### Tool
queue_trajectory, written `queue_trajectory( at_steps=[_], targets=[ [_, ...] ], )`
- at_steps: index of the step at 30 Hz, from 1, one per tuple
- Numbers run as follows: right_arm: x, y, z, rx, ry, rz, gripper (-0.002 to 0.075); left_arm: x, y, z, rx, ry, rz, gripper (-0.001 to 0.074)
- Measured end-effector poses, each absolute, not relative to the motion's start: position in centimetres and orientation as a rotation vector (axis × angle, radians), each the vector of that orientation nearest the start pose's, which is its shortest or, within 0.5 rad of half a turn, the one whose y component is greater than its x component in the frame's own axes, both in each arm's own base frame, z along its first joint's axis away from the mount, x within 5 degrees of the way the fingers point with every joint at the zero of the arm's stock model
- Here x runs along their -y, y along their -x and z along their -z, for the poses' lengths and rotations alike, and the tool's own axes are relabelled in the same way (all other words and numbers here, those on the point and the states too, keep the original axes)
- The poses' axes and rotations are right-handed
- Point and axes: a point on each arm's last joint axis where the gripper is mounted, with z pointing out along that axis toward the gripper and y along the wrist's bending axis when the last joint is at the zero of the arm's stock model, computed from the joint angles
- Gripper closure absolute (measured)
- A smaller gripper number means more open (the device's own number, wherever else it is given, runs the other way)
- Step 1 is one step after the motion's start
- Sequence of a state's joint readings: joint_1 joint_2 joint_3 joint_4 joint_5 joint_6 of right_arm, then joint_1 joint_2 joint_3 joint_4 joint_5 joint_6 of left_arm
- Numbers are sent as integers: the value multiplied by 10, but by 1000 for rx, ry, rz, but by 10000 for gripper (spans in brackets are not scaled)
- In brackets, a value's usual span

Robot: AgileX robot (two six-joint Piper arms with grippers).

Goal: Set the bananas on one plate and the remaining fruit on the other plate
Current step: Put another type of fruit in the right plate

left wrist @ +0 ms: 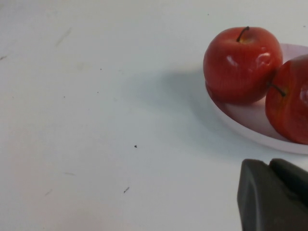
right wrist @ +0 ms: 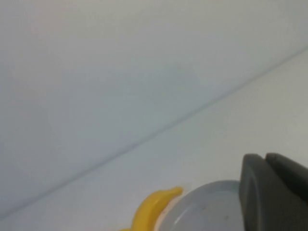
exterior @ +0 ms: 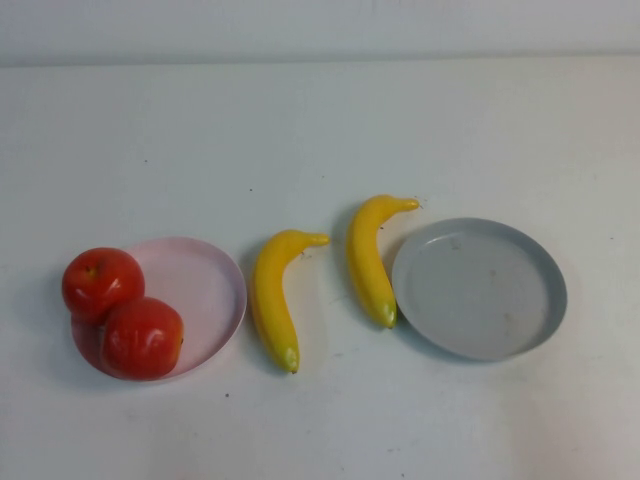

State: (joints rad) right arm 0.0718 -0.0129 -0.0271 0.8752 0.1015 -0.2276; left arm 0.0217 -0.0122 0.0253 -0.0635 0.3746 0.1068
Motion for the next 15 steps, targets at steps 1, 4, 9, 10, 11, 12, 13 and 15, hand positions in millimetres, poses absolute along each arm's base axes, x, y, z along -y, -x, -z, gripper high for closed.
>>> queue_trajectory(
  at_steps=[1, 4, 9, 10, 11, 12, 13, 15],
  targets=[
    [-15, -51, -226, -1518, -330, -646, 741, 1, -53, -172, -1870, -40, -26, 731],
    [-24, -52, -255, -1617, -217, -668, 741, 1, -53, -172, -1870, -40, -26, 731],
    [-38, -78, -291, -1914, -66, -673, 741, 1, -53, -172, -1870, -40, -26, 731],
    [-41, -90, -295, -2003, -44, -670, 741, 1, -53, -172, -1870, -40, -26, 731],
    [-43, -101, -301, -2076, -11, -664, 741, 1, -53, -172, -1870, -40, -26, 731],
    [-45, -110, -303, -2131, 4, -659, 742, 1, -53, -172, -1870, -40, -26, 731],
    [-46, -123, -306, -2192, 21, -651, 741, 1, -53, -172, -1870, -40, -26, 731],
    [-48, -147, -308, -2288, 46, -635, 741, 1, -53, -172, -1870, -40, -26, 731]
  ],
)
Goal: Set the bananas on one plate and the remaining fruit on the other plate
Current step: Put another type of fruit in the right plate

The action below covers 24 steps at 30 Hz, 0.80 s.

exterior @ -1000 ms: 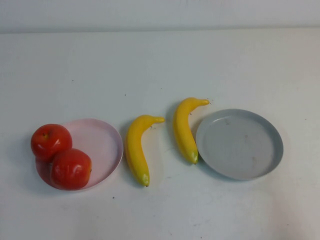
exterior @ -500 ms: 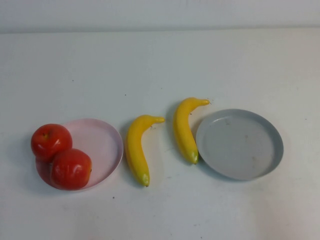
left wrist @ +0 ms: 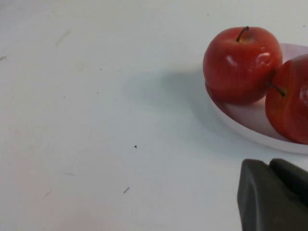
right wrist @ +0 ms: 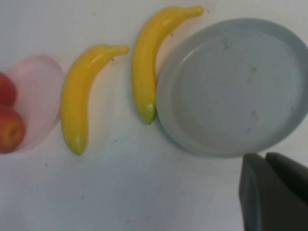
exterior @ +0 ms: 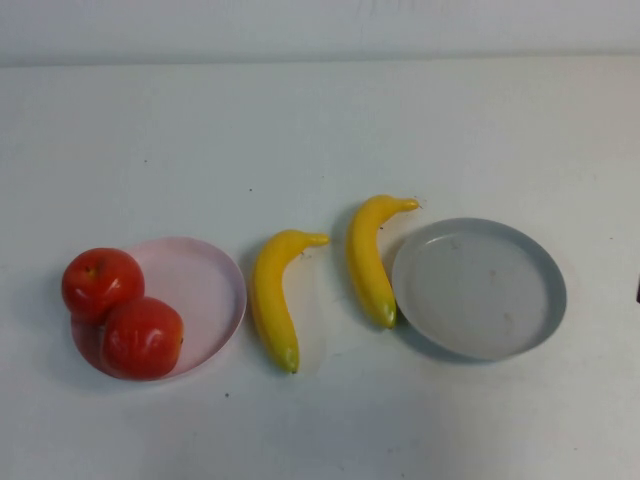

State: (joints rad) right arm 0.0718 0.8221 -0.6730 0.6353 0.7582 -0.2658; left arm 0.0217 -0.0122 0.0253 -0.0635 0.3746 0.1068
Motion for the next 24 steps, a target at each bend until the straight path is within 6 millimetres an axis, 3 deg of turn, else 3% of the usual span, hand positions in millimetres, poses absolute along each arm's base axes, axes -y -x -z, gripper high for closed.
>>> queue_trajectory(
  at_steps=[4, 8, 13, 19, 22, 24],
  targets=[
    [-53, -203, -308, -2430, 83, -623, 741, 1, -53, -172, -1870, -40, -26, 731],
    [-76, -259, -297, -2562, 196, -579, 741, 1, -53, -172, -1870, -40, -26, 731],
    [-139, -324, -266, -2772, 478, -509, 741, 1, -53, -172, -1870, -40, -26, 731],
    [-207, -383, -240, -2870, 737, -498, 741, 1, -53, -172, -1870, -41, -27, 731],
    [-232, -407, -242, -2793, 790, -481, 741, 1, -53, -172, -1870, -41, -27, 731],
    [-240, -415, -253, -2731, 805, -466, 741, 1, -53, -172, -1870, -41, -27, 731]
  ],
)
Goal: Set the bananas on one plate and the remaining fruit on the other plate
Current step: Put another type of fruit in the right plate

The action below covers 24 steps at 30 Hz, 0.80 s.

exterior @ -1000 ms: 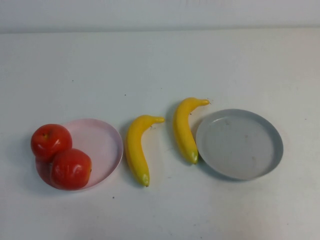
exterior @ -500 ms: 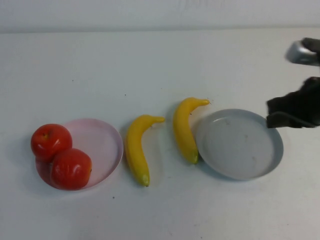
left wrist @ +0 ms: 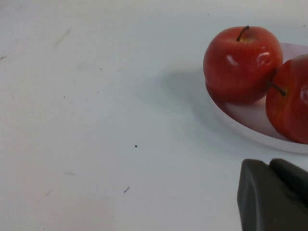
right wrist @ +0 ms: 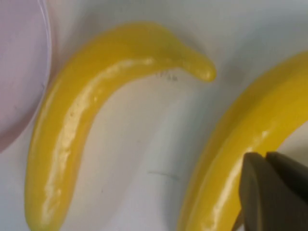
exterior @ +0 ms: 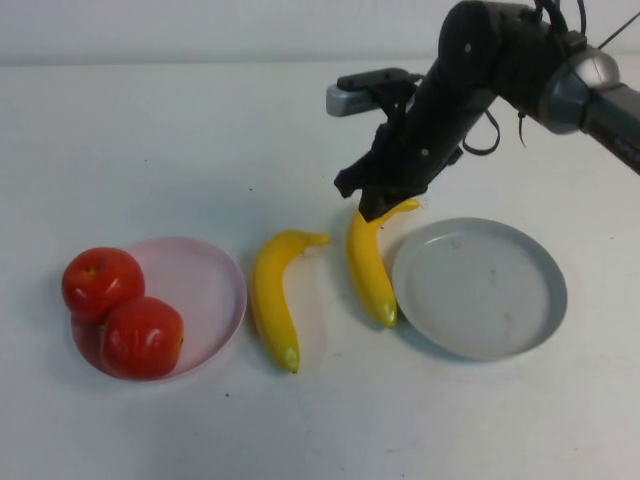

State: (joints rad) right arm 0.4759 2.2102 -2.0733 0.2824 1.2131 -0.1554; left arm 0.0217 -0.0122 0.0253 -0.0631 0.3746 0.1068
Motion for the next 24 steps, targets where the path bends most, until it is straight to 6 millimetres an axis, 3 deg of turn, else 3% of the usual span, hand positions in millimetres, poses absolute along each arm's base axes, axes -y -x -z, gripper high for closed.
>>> queue_trajectory(
  at_steps=[6, 10, 16, 21, 24],
  targets=[
    [-236, -415, -289, -2640, 786, -404, 741, 1, -53, -172, -1870, -41, -27, 731],
    [-230, -409, -303, -2637, 740, -386, 741, 1, -53, -172, -1870, -41, -27, 731],
    [-212, -382, -327, -2652, 698, -339, 722, 1, -53, -172, -1870, -41, -27, 731],
    [-188, -341, -377, -2579, 648, -323, 719, 1, -53, -172, -1870, -41, -27, 731],
    [-186, -338, -382, -2586, 588, -330, 691, 1, -53, -172, -1870, -41, -27, 731]
  ],
)
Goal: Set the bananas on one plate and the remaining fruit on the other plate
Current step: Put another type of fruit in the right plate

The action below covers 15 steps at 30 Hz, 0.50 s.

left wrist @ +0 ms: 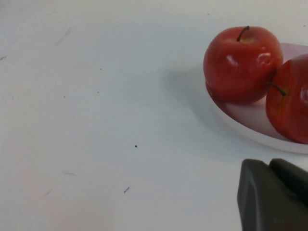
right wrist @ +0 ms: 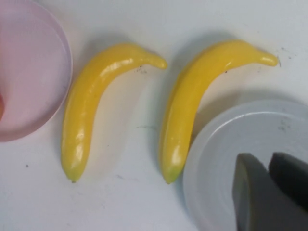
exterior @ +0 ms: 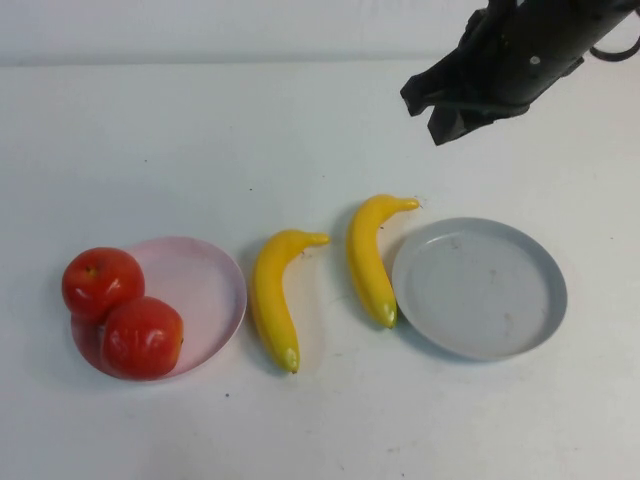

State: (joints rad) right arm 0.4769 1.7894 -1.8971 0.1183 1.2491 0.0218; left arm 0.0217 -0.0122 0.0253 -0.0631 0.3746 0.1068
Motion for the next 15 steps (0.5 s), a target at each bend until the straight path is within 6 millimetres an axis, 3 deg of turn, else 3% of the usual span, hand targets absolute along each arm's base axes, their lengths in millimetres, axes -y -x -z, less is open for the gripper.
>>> queue_trajectory(
  at_steps=[4, 9, 15],
  targets=[
    [-195, -350, -356, -2663, 577, -362, 576, 1, -53, -172, -1870, -41, -27, 731],
    [-208, -367, -312, -2778, 578, -372, 349, 1, -53, -172, -1870, -41, -27, 731],
    [-230, -371, -278, -2844, 638, -355, 291, 1, -53, -172, -1870, -41, -27, 731]
  ],
)
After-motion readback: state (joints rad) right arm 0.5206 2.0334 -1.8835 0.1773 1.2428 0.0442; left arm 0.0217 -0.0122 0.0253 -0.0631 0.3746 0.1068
